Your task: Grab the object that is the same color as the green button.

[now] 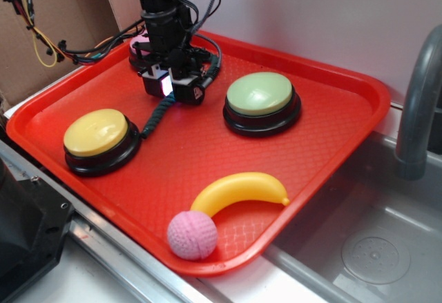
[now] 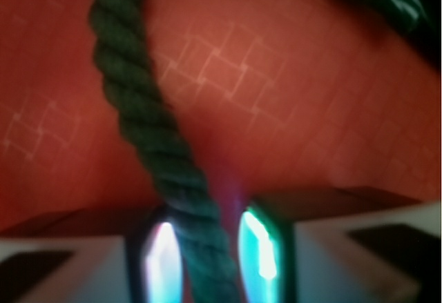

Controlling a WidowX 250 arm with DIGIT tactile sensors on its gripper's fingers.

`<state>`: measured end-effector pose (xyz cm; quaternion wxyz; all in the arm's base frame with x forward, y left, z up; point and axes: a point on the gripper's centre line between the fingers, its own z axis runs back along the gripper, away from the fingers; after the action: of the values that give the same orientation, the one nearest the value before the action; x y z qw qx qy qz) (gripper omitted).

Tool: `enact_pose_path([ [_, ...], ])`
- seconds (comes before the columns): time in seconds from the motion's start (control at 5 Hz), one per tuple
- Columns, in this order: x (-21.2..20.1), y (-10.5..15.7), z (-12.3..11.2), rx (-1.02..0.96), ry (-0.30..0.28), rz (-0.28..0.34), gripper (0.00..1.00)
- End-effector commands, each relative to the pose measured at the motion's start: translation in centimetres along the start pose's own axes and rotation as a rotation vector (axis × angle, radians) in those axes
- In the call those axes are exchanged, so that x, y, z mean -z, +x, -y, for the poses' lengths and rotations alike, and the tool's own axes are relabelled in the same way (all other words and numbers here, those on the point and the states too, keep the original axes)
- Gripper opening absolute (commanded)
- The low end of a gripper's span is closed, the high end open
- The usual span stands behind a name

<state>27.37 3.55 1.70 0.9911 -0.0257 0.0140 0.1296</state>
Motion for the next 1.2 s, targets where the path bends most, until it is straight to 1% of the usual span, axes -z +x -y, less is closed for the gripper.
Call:
enact_pose_path([
  [0.0, -1.0, 0.3, -0.7, 0.015, -0.028, -0.079, 0.0],
  [0.2, -3.1, 0.8, -0.7, 0.035, 0.002, -0.073, 0.0],
  [0.4, -6.6, 1.6, -0.6, 0.047, -0.034, -0.028, 0.0],
  [0.6, -11.8, 1.4, -0.7, 0.037, 0.016, 0.077, 0.0],
  [1.0, -21.6, -1.1, -1.2, 0.035, -0.06, 0.239, 0.0],
])
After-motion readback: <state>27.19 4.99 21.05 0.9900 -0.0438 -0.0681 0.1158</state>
